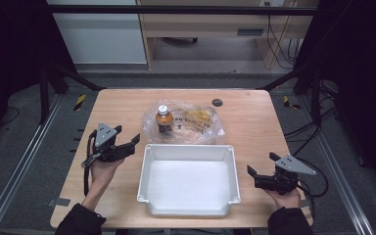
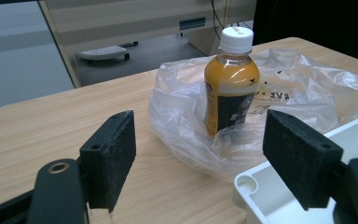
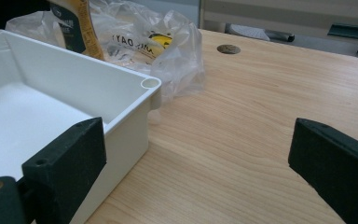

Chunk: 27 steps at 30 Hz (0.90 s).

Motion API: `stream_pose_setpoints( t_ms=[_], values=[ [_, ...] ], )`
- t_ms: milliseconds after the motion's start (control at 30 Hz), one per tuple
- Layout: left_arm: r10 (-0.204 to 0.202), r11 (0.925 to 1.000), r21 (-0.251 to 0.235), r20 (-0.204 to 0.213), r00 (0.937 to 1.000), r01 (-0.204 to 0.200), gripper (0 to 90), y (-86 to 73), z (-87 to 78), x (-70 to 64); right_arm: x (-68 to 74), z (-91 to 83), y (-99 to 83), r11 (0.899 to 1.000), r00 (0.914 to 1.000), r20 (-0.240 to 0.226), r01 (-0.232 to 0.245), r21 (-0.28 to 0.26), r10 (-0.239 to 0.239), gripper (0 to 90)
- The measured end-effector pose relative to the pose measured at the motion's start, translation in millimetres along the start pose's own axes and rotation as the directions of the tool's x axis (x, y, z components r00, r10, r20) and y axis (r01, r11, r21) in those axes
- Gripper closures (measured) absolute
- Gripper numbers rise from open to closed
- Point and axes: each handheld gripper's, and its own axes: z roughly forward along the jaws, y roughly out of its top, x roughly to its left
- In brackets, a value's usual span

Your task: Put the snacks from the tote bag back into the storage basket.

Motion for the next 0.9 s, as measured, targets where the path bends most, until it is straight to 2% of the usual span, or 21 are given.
stream_pose_setpoints(
  t_ms=[500,900],
  values=[
    [0.027,0.9995,-0.015,0.023,0.9994,-0.026,25.5,16.0,16.3,-12.2,0.4,0.3,0.8,1.000,1.0000,-0.009,0.001,-0.004,-0.001,4.7],
    [0.021,0.9997,-0.011,0.031,0.9993,-0.021,26.3,22.8,31.4,-14.5,1.8,1.7,1.4,1.000,0.9998,-0.021,0.003,-0.001,-0.003,5.0]
  ],
)
